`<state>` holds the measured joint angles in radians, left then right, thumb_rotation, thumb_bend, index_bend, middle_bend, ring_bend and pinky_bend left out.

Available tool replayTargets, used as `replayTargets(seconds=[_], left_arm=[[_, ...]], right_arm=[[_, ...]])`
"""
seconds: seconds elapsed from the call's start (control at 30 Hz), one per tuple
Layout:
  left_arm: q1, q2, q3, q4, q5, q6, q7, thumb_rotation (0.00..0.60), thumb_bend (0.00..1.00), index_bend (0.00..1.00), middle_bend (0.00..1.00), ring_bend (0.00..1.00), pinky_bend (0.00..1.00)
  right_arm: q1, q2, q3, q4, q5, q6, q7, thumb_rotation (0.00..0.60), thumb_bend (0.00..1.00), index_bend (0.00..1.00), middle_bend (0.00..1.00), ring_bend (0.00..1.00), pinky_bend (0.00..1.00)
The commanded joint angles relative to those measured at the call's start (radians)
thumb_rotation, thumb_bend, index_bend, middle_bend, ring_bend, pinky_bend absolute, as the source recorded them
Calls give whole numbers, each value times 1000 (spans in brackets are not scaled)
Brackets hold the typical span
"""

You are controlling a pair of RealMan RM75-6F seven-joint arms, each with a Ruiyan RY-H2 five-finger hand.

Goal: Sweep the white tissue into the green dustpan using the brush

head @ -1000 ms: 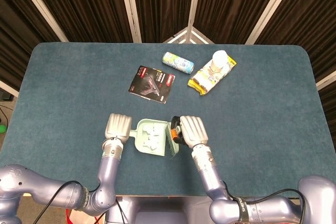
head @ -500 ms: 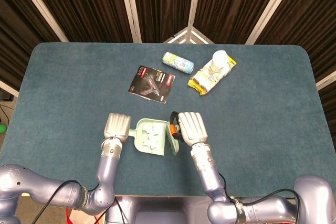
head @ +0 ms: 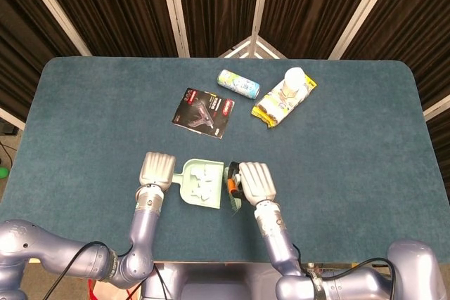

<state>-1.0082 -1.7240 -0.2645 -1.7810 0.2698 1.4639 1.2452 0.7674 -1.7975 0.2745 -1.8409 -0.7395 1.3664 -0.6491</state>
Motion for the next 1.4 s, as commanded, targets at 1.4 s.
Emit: replayTargets(seconds=[1.4], left_arm=[[-6, -26, 4, 15, 9, 1, -15, 600, 521, 593, 1000, 983, 1000]], right_arm=[[38, -51, 78, -32, -73, -24, 27, 600, 1000, 911, 754, 837, 1000]])
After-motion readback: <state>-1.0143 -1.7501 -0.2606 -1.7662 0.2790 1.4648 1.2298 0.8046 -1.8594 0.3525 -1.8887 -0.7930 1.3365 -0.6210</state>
